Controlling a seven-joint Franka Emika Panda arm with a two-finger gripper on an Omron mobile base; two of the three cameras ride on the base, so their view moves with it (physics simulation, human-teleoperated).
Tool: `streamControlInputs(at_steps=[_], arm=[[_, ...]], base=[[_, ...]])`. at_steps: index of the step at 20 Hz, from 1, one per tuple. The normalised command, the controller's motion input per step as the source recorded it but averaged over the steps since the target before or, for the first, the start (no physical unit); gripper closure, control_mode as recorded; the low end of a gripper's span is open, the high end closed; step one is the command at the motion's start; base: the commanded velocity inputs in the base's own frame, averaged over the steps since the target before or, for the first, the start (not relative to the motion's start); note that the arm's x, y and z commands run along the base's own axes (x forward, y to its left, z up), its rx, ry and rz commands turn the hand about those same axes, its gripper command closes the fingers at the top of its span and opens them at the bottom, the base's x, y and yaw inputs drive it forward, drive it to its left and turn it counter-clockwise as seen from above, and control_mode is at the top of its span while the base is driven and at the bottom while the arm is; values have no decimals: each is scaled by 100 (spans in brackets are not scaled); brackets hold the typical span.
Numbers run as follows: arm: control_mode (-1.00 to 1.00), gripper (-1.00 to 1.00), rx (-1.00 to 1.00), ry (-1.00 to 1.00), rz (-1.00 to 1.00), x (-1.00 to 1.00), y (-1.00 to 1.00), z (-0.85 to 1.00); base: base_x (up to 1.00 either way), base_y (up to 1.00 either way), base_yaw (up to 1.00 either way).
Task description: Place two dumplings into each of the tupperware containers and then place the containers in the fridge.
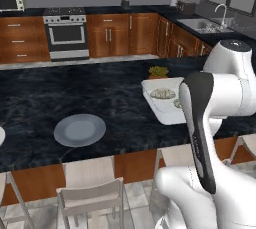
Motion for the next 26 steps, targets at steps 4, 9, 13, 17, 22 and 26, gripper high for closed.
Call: streamControlInputs(at_steps=[4,9,13,17,22,26], arm=[[-100,100,0,0,1,-35,1,85],[-100,100,-1,9,0,-31,-8,59],[-100,100,0,3,0,-47,0,15],[-100,100,0,-4,0,-52,0,0],[-100,100,0,-15,0,-12,0,3],[-100,100,0,-7,0,-15,2,0]], base=[[0,0,0],[0,0,0],[0,0,0],[0,0,0],[0,0,0],[0,0,0]])
